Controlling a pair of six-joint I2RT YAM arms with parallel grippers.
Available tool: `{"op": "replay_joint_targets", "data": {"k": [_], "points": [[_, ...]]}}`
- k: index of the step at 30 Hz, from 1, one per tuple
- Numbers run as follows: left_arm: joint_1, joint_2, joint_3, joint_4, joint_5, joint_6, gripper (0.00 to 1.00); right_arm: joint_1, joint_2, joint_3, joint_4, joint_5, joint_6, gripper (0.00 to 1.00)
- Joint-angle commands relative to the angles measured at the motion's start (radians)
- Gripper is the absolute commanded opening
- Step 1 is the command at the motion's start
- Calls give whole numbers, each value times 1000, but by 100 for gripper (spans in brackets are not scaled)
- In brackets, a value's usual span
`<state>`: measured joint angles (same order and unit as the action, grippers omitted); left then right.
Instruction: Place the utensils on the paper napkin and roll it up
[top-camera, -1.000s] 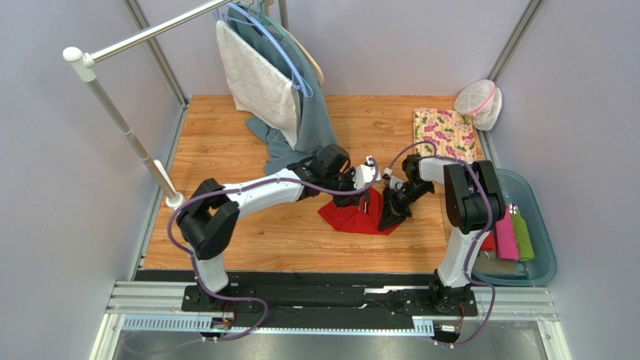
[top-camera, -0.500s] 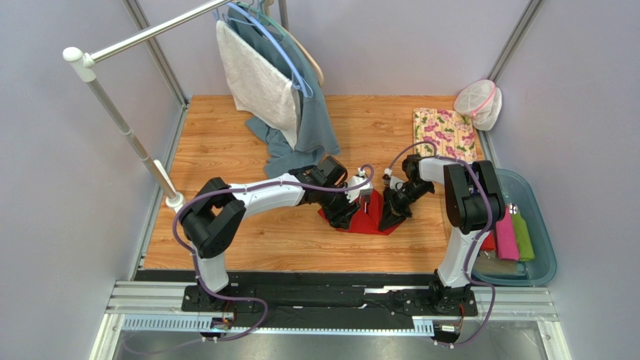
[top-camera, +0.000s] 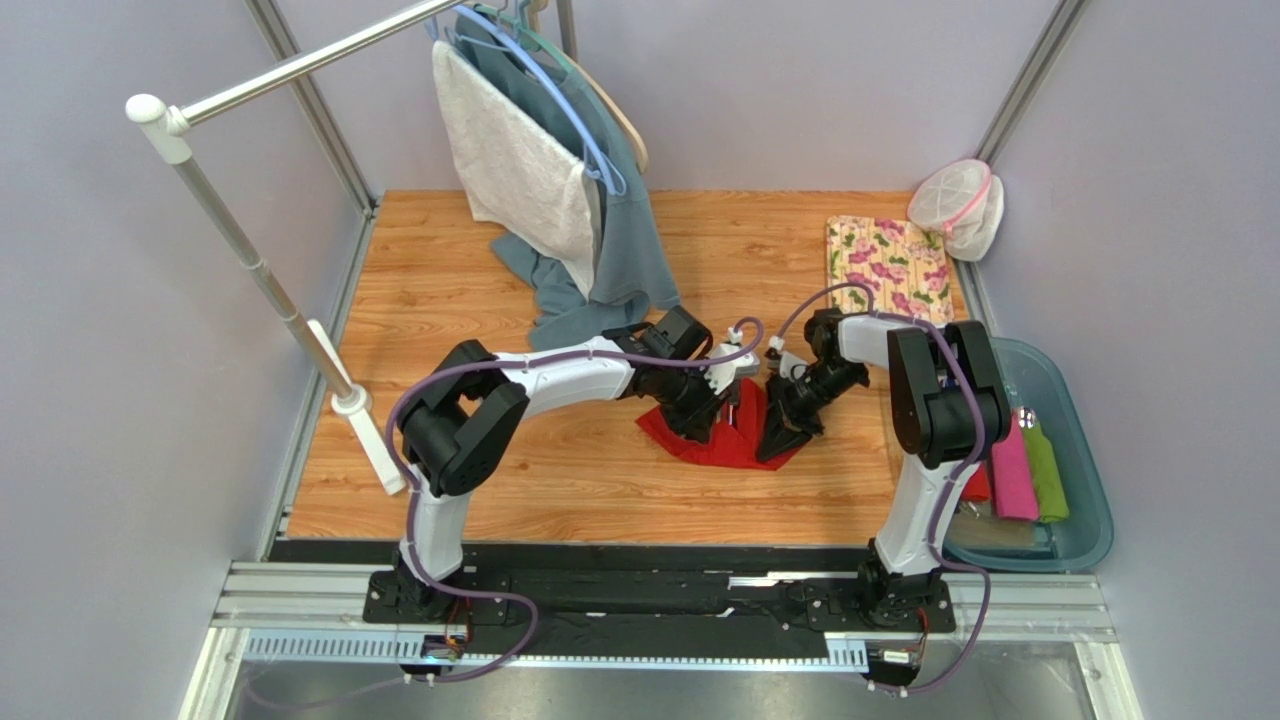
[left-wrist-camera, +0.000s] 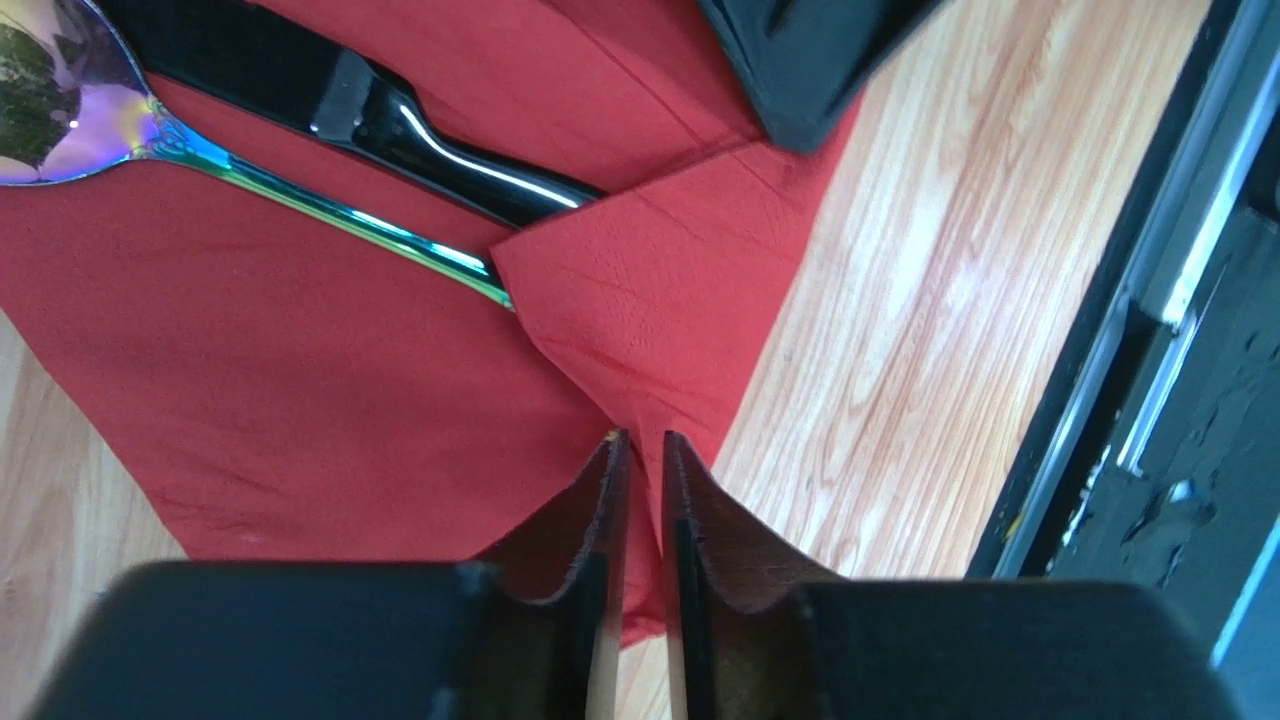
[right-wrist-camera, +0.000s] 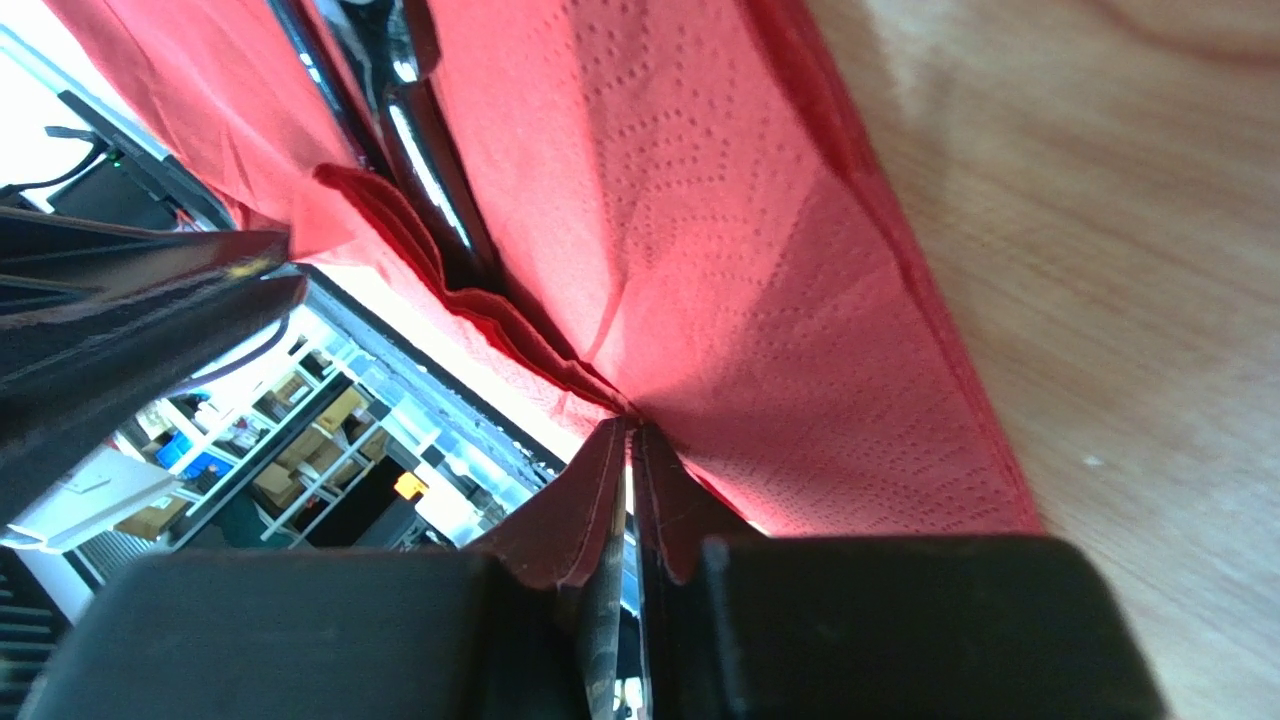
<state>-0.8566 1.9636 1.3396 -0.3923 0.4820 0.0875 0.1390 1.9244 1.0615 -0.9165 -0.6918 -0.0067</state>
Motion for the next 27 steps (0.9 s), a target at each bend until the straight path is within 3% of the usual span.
{"op": "replay_joint_targets", "data": {"k": [1, 6, 12, 27], "points": [[16, 30, 46, 9, -5, -32, 14, 5, -59, 29, 16, -41, 1, 12], [30, 40, 49, 9, -8, -37, 0, 5, -80, 52, 4, -74, -3, 14], [39, 47, 44, 9, -6, -46, 0, 5, -103, 72, -13, -124, 1, 19], [67, 57, 32, 29, 9, -124, 0, 70, -104, 17, 19, -141, 40, 19]]}}
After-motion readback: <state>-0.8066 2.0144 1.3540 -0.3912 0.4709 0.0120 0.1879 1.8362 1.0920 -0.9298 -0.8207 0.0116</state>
